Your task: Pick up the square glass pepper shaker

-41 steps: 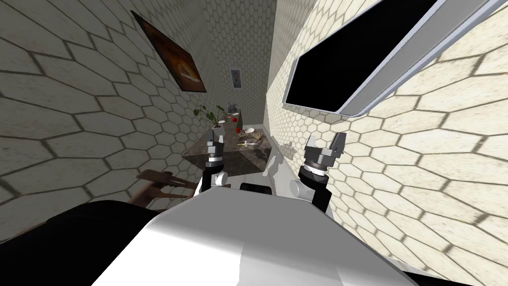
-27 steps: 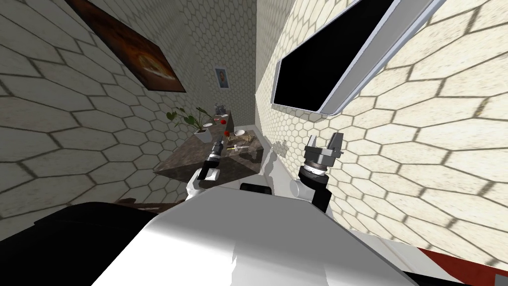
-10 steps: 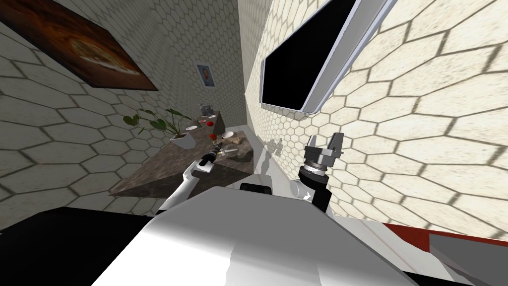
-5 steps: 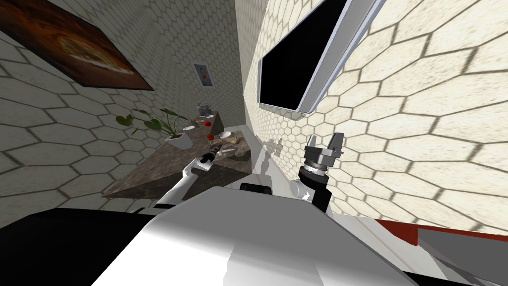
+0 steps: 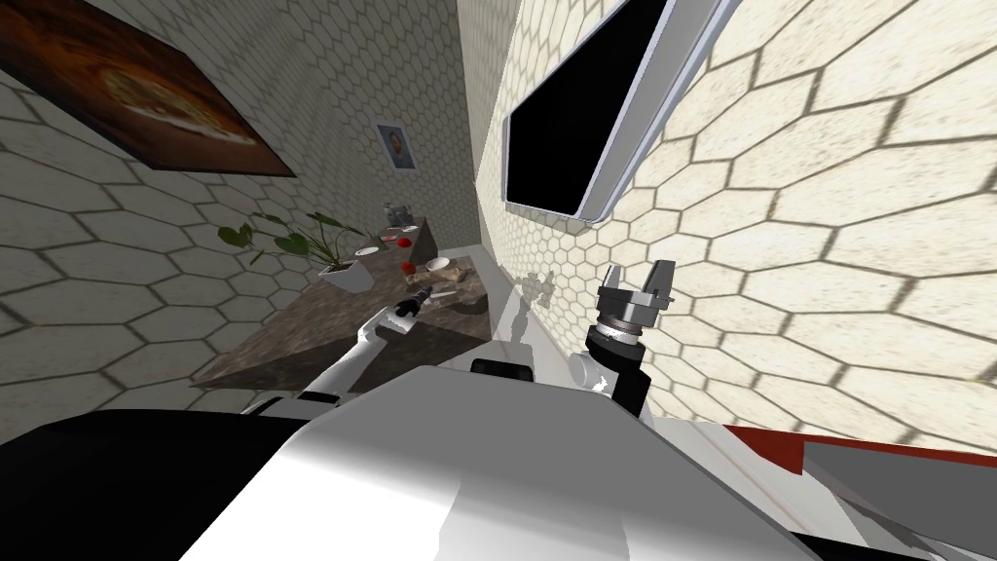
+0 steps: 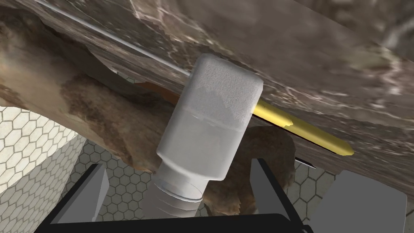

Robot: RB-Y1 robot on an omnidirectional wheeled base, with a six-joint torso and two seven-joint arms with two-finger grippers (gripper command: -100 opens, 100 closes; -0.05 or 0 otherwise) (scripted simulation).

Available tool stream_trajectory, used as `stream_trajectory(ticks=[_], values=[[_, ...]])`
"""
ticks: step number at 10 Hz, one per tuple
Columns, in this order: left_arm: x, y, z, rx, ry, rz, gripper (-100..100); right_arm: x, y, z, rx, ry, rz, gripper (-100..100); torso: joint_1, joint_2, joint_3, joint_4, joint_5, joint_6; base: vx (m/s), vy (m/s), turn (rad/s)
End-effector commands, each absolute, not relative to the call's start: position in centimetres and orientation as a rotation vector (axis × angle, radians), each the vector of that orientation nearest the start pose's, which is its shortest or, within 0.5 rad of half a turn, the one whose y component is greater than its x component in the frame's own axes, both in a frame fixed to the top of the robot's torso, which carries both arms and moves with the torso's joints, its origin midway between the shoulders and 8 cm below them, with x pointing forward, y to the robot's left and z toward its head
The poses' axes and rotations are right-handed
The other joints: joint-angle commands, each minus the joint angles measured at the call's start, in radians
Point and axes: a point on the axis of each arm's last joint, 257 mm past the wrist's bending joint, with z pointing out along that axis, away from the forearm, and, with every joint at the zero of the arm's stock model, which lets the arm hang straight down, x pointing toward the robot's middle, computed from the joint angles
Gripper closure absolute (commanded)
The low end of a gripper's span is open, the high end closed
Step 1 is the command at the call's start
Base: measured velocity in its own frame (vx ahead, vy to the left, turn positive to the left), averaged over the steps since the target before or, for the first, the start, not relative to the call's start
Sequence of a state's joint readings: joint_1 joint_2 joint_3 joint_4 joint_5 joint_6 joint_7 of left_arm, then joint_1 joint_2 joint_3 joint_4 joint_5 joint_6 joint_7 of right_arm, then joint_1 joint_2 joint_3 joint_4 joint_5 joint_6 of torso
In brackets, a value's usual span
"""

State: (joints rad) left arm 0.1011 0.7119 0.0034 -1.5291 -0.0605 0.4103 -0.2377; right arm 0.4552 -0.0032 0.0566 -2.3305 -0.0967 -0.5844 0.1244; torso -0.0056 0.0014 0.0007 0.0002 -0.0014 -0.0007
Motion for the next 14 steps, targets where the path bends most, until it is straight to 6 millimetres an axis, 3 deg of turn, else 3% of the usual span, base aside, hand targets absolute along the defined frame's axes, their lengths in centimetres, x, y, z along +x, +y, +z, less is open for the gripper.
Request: stream_trajectory(ticks=[1, 5, 6, 7, 8, 9, 11, 12, 13, 14], values=[[47.0, 53.7, -29.5, -0.814, 1.838, -0.002, -100, 32.0, -26.5, 7.4, 0.546, 0.458, 1.352, 0, 0.000, 0.000, 0.000, 0.000, 0.000, 0.000, -0.010, -0.083, -0.005], [46.1, 55.9, -30.4, -0.804, 1.898, 0.121, -100, 32.0, -26.5, 7.4, 0.546, 0.458, 1.352, 0, 0.000, 0.001, 0.000, 0.000, 0.000, 0.000, -0.013, -0.070, -0.005], [46.3, 55.5, -30.2, -0.805, 1.889, 0.102, -100, 32.0, -26.5, 7.4, 0.546, 0.458, 1.352, 0, 0.001, 0.000, 0.000, 0.000, 0.000, 0.000, -0.002, -0.026, 0.002], [46.3, 55.6, -30.3, -0.807, 1.891, 0.107, 0, 32.0, -26.5, 7.4, 0.546, 0.458, 1.352, 0, 0.003, 0.000, 0.000, 0.000, 0.000, 0.000, -0.001, -0.005, 0.001], [48.1, 55.0, -29.8, -0.784, 1.876, 0.080, -100, 32.0, -26.5, 7.4, 0.546, 0.458, 1.352, 0, 0.004, 0.000, 0.000, 0.000, 0.001, 0.000, -0.042, 0.001, -0.024], [48.6, 55.4, -29.5, -0.789, 1.867, 0.084, -100, 32.0, -26.5, 7.4, 0.546, 0.458, 1.352, 0, 0.005, 0.001, 0.001, 0.000, 0.001, 0.000, -0.051, -0.001, -0.023], [47.7, 56.6, -30.7, -0.815, 1.882, 0.115, -100, 32.0, -26.5, 7.4, 0.546, 0.458, 1.352, 0, 0.005, 0.001, 0.001, 0.000, 0.001, 0.000, -0.018, 0.003, 0.002], [49.8, 55.6, -29.8, -0.783, 1.863, 0.079, -100, 32.0, -26.5, 7.4, 0.546, 0.458, 1.352, 0, 0.006, 0.000, 0.000, 0.000, 0.001, 0.000, -0.045, 0.011, -0.024], [50.2, 56.1, -29.7, -0.793, 1.857, 0.087, -100, 32.0, -26.5, 7.4, 0.546, 0.458, 1.352, 0, 0.006, 0.002, 0.001, 0.000, 0.001, 0.000, -0.053, 0.012, -0.022], [49.4, 57.1, -30.7, -0.815, 1.871, 0.113, -100, 32.0, -26.5, 7.4, 0.546, 0.458, 1.352, 0, 0.006, 0.002, 0.001, 0.001, 0.001, 0.000, -0.022, 0.002, -0.003]])
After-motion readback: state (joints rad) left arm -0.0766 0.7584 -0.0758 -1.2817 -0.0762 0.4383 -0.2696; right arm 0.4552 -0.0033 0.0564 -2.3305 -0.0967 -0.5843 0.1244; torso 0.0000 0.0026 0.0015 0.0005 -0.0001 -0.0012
